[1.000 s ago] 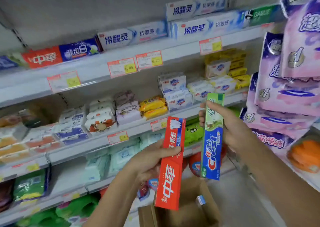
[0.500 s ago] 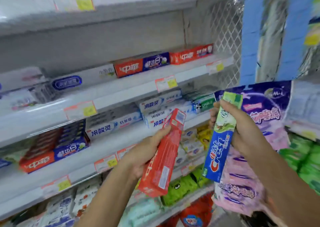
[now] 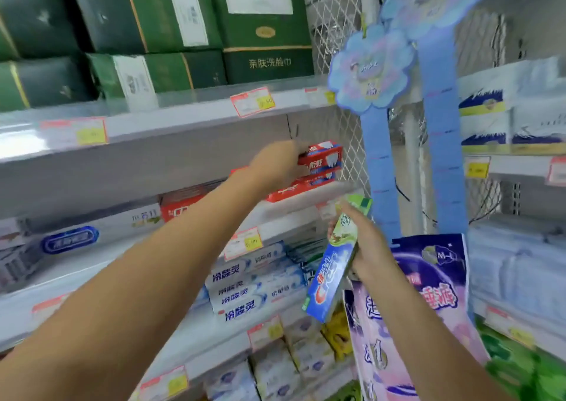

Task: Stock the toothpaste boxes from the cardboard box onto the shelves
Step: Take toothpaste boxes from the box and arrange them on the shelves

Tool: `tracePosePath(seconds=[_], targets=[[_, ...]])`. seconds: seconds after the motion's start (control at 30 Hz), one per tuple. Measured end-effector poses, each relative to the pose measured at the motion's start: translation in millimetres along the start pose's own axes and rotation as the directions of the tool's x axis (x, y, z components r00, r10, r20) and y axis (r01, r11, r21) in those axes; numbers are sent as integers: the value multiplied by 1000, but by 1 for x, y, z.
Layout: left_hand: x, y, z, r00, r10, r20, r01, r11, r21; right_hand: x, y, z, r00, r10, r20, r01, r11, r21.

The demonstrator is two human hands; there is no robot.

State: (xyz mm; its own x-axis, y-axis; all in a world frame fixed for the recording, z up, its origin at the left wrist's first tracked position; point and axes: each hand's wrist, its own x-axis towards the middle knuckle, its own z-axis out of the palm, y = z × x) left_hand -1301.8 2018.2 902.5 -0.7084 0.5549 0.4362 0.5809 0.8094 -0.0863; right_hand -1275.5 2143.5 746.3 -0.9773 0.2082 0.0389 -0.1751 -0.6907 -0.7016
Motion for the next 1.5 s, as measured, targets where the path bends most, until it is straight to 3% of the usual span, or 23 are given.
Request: tracePosePath(seconds=[0.23,0.33,0.5,0.63,0.8,0.9,1.0,1.03,1.1,1.2,1.27,1.4,1.5], targets=[[75,-16,61,974,-87,210,97,995,-37,27,-13,-6,1000,-5,8,6,999,-33],[89,-15,78,980,-39,196,59,993,-100,35,-13,-15,1000,9,-6,-9,999,-34],[112,-22,98,992,-36,121,39,999,-21,44,-12,-22,999,32,-23,-33,999,-43],[110,-38,102,972,-139,190,107,979,172,46,-9,-23,999,50,5,-50,999,-9],[100,-47,95,953,-152,262,129,986,102,40,-15,-19,994,79,73,-88,987,132],[76,-30,81,994,-93,54,96,994,-48,31,-19,-16,989,72,127,-99,969,226],[16,-3,64,966,-73,-248,-1,958,-287,20,-23,-12,987,-14,161,-24,973,228],[-7,3,61,957,-111,-267,24,951,-309,18,-23,-10,988,-55,141,21,973,231],[-53,10,63,971,-190,-148,135,938,-318,12,-25,-3,987,-139,77,115,959,260],[-109,13,71,952,-230,201,304,791,-531,2,-22,14,968,-228,104,192,942,276],[-137,8,72,932,-225,286,361,667,-652,-9,-12,34,959,-247,140,209,948,242],[-191,-31,62,904,-371,212,385,492,-781,-45,10,70,936,-201,289,178,978,104],[-248,-69,48,830,-547,112,371,390,-843,-69,27,78,837,-152,526,225,972,-76]])
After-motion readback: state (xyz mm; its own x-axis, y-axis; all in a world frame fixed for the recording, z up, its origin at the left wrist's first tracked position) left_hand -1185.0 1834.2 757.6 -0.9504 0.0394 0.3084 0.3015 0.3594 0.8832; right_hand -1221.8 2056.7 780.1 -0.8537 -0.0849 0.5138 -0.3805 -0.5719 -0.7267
